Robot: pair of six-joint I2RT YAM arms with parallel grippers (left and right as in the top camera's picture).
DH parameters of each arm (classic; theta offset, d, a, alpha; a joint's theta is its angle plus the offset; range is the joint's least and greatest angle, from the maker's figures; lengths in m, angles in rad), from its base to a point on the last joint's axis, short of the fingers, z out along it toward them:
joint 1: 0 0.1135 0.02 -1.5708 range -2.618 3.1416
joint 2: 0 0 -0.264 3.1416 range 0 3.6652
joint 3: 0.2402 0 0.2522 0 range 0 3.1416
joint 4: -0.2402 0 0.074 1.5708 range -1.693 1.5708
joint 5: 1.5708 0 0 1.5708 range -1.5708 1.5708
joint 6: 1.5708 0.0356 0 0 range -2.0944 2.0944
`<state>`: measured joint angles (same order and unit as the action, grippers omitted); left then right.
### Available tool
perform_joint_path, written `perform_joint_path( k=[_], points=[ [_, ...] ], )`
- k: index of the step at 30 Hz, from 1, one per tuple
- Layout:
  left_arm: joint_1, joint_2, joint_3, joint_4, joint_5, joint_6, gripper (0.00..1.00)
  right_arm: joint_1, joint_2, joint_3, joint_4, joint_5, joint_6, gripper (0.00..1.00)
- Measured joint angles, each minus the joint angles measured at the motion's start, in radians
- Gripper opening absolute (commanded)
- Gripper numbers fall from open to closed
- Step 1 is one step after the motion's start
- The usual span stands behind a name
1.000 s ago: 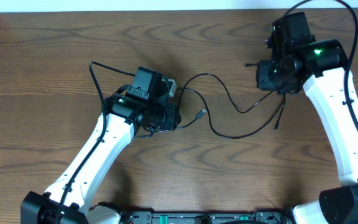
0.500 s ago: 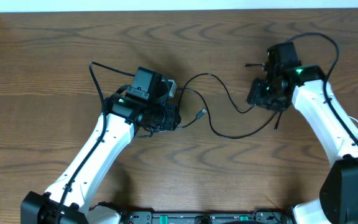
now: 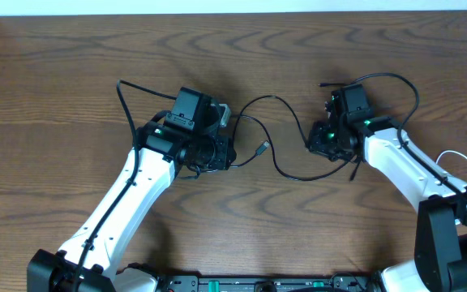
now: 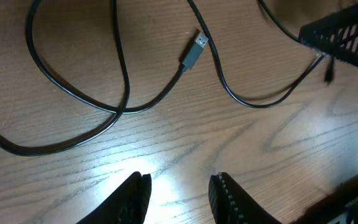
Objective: Untangle cables
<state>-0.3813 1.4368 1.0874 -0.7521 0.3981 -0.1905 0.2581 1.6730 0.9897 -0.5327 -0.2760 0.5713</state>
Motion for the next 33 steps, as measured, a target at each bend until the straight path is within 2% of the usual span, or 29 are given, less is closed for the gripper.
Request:
perform_joint_path(
  k=[2,10,15,22,25,33],
  points=[
    [0.000,0.000,0.000,0.000,0.000,0.000,0.36,0.005,0.000,-0.010,0.002,-0.001,0.021,0.01],
    [0.000,0.000,0.000,-0.003,0.000,0.000,0.36,0.007,0.000,-0.019,0.098,-0.009,0.044,0.01],
    [0.000,0.000,0.000,-0.003,0.000,0.000,0.36,0.007,-0.029,0.011,0.138,-0.047,-0.014,0.01],
    [0.000,0.000,0.000,-0.004,0.000,0.000,0.36,-0.033,-0.195,0.255,0.154,-0.061,-0.130,0.01],
    [0.000,0.000,0.000,-0.006,0.000,0.000,0.36,-0.083,-0.306,0.358,0.242,-0.061,-0.159,0.01],
    [0.000,0.000,0.000,-0.007,0.000,0.000,0.36,-0.202,-0.498,0.383,0.467,-0.061,-0.141,0.01]
  ],
)
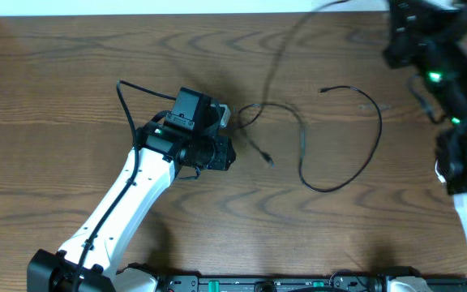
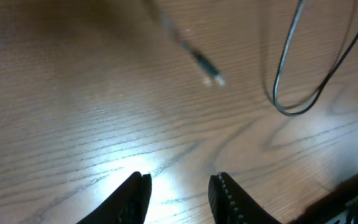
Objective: Untangle cables
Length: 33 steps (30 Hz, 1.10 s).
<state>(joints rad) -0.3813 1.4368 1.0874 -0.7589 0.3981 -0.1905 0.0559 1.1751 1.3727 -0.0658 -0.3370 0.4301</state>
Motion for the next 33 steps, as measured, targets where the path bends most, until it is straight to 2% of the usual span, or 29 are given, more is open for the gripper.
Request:
perform_joint_path(
  k=[7,16,24,27,29,33],
  points=[
    [0.000,0.000,0.000,0.000,0.000,0.000,0.36,-0.020,-0.051,-0.001,0.189,-0.004,0.056,0.01],
    [0.000,0.000,0.000,-0.002,0.000,0.000,0.36,-0.020,-0.050,-0.001,0.529,-0.074,0.134,0.01],
    [0.000,0.000,0.000,0.000,0.000,0.000,0.36,-0.020,-0.050,-0.001,0.663,0.032,0.144,0.01],
    [0.000,0.000,0.000,0.000,0.000,0.000,0.36,-0.020,-0.056,0.003,0.575,0.101,0.173,0.01],
    [0.000,0.000,0.000,0.000,0.000,0.000,0.36,-0.020,-0.060,0.010,0.423,0.124,0.193,0.01],
    [0.000,0.000,0.001,0.001,0.000,0.000,0.36,-0.020,-0.047,0.011,-0.115,0.156,0.205,0.01]
  ],
)
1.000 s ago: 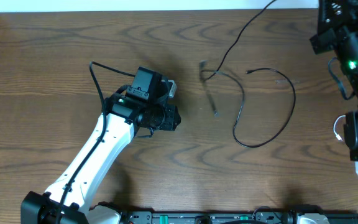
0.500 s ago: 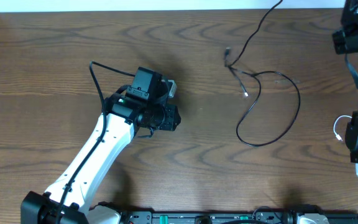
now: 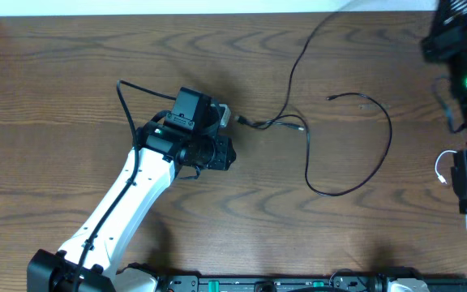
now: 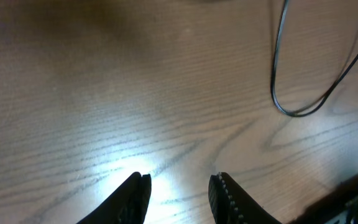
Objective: Untangle cables
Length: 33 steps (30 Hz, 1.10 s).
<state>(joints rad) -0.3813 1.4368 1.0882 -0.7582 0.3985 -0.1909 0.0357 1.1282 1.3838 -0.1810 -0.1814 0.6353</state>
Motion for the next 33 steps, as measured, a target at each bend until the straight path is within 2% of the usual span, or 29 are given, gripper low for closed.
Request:
perform_joint_path(
  k=[4,9,13,19,22,28,30,31,32,33],
  points=[
    [0.000,0.000,0.000,0.000,0.000,0.000,0.36,0.000,0.078,-0.006,-0.339,0.022,-0.063,0.01],
    [0.000,0.000,0.000,0.003,0.000,0.000,0.36,0.000,0.166,-0.013,-0.606,0.040,-0.169,0.01],
    [0.000,0.000,0.000,0.008,0.000,0.000,0.36,0.000,0.172,-0.013,-0.668,0.069,-0.231,0.01],
    [0.000,0.000,0.000,0.008,0.000,0.000,0.36,-0.034,0.170,-0.012,-0.797,0.243,-0.298,0.01],
    [0.000,0.000,0.000,0.008,0.000,0.000,0.36,-0.116,0.171,-0.012,-0.878,0.386,-0.315,0.01],
    [0.000,0.000,0.000,0.008,0.000,0.000,0.36,-0.321,0.174,-0.012,-0.895,0.557,-0.310,0.01],
    [0.000,0.000,0.000,0.007,0.000,0.000,0.37,-0.372,0.175,-0.012,-0.893,0.560,-0.305,0.11],
    [0.000,0.000,0.000,0.007,0.000,0.000,0.37,-0.395,0.179,-0.012,-0.886,0.556,-0.303,0.23],
    [0.000,0.000,0.000,0.007,0.000,0.000,0.37,-0.402,0.182,-0.012,-0.880,0.554,-0.303,0.29],
    [0.000,0.000,0.000,0.007,0.000,0.000,0.36,-0.406,0.191,-0.012,-0.866,0.547,-0.304,0.42]
  ],
)
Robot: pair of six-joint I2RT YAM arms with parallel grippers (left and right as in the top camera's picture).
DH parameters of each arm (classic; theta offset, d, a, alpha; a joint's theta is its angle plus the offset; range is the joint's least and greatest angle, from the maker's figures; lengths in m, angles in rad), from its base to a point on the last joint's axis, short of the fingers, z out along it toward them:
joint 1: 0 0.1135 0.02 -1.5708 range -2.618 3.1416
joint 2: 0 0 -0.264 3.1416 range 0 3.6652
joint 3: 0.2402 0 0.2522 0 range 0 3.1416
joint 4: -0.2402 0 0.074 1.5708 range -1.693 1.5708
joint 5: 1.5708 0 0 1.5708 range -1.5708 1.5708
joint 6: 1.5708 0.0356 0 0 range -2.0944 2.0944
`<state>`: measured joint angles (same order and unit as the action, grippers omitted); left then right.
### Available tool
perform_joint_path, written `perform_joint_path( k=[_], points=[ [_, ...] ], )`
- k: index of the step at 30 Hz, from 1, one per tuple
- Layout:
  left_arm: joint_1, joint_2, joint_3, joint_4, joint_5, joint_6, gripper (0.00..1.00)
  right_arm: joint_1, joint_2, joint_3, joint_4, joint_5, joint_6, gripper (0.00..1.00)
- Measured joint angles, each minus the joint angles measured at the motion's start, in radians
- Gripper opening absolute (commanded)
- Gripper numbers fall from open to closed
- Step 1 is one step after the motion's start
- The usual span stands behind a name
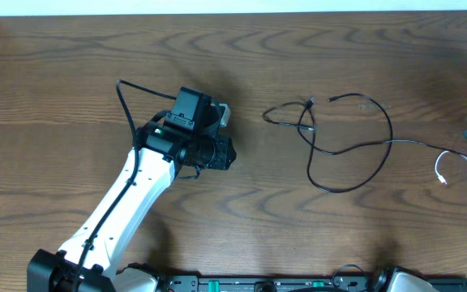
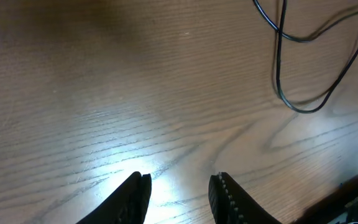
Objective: Untangle cables
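A thin black cable [image 1: 340, 190] lies in loose crossing loops right of the table's centre, and one strand runs off toward the right edge. A small plug end [image 1: 310, 100] lies at the top of the loops. In the left wrist view part of the black cable [image 2: 278, 68] shows at the upper right. My left gripper [image 1: 221, 154] hovers left of the loops, well apart from them. Seen from the wrist, the left gripper [image 2: 179, 186] is open over bare wood with nothing between its fingers. Only a dark piece of my right gripper shows at the right edge; its jaws are hidden.
A white cable [image 1: 442, 172] curls at the right edge, close to the black strand. The brown wooden table [image 1: 55, 81] fills the view, with a pale wall along its far edge. The left arm's own black lead loops beside its wrist.
The right arm has gone from the upper right corner to the right edge. The black cable no longer rises to the top edge; it lies on the table, farther from the left gripper.
At first the black cable lay tangled between both grippers, with the right gripper down on it. Then the right arm was high at the top right and the cable hung stretched upward. Now the cable lies in loops right of centre. The left arm stayed put, open.
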<state>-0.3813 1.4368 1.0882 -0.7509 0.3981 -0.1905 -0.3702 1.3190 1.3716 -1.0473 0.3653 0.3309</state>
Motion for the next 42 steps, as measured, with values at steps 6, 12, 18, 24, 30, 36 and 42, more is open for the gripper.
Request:
perform_joint_path(
  k=[6,12,18,24,30,36,42],
  points=[
    [0.000,0.000,0.000,-0.001,0.000,0.000,0.36,0.000,0.081,0.000,0.033,-0.234,-0.037,0.62],
    [0.000,0.000,0.000,-0.001,0.000,0.000,0.36,0.013,0.174,0.000,-0.045,-0.372,-0.056,0.61],
    [0.000,0.000,0.000,-0.001,0.000,0.000,0.36,0.074,0.276,0.000,-0.048,-0.394,-0.082,0.56],
    [0.000,0.000,0.000,-0.002,0.000,0.000,0.36,0.132,0.395,0.000,-0.028,-0.399,-0.070,0.55],
    [0.000,0.000,0.000,-0.002,0.000,0.000,0.36,0.201,0.507,0.000,0.057,-0.400,-0.028,0.49],
    [0.000,0.000,0.000,-0.002,0.000,0.000,0.36,0.241,0.583,0.000,0.127,-0.399,0.018,0.49],
    [0.000,0.000,0.000,-0.002,0.000,0.000,0.36,0.238,0.610,0.000,0.149,-0.344,0.058,0.57]
  ],
)
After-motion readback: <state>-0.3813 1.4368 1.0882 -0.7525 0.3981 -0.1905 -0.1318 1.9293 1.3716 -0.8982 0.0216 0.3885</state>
